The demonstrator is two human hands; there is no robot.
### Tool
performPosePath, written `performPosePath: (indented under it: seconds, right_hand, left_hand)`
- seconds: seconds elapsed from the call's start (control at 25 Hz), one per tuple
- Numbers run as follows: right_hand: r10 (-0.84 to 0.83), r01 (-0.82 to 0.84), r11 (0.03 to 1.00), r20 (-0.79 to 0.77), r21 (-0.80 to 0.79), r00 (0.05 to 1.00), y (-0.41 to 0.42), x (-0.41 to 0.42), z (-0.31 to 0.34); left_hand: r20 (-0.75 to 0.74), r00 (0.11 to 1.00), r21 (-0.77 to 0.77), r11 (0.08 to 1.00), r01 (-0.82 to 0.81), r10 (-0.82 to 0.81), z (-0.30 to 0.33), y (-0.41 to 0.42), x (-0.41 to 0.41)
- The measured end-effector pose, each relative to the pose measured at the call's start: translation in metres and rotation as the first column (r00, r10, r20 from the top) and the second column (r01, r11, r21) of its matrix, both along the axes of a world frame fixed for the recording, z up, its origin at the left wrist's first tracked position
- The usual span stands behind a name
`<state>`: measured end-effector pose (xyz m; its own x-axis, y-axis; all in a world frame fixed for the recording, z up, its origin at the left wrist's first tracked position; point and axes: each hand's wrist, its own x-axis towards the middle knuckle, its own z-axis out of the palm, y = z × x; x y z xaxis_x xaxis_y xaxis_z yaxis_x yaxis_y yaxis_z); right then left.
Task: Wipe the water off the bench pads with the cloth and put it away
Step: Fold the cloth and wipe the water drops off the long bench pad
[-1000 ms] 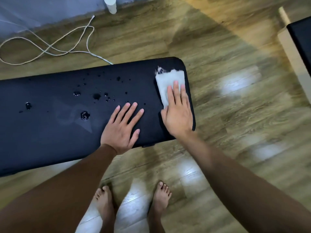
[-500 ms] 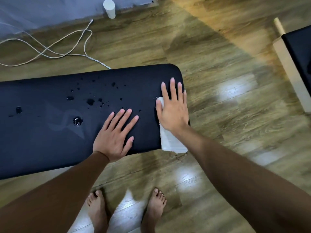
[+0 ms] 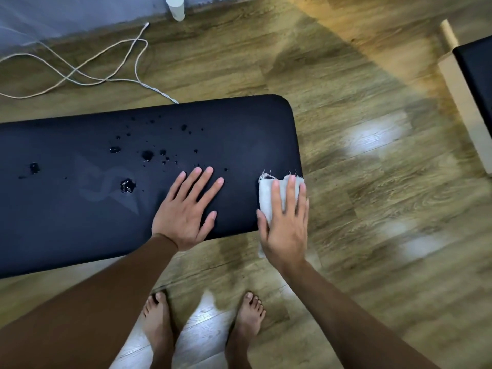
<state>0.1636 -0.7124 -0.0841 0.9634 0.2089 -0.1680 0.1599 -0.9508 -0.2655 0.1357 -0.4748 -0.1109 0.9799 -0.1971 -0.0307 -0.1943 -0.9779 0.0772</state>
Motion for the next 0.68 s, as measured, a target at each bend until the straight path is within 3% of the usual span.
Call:
performPosePath:
  seconds: [0.16, 0.44, 0.68]
  right_hand:
    - [0.068, -0.069, 0.997, 0.032, 0.025, 0.997, 0.016, 0.031, -0.001]
    - [0.111, -0.111, 0.994, -0.039, 0.008, 0.993, 0.078, 0.19, 0.012]
    - [0.093, -0.093, 0.995, -0.016, -0.03, 0.996, 0.055, 0.118, 0.012]
  left_hand:
    - [-0.01, 1.0, 0.012, 1.0, 0.005, -0.005, -0.003, 0.001, -0.001]
    - [0.003, 1.0, 0.017, 1.0, 0.008, -0.008, -0.007, 0.002, 0.0]
    - [0.02, 1.0, -0.005, 1.0, 0.005, -0.005, -0.006, 0.001, -0.001]
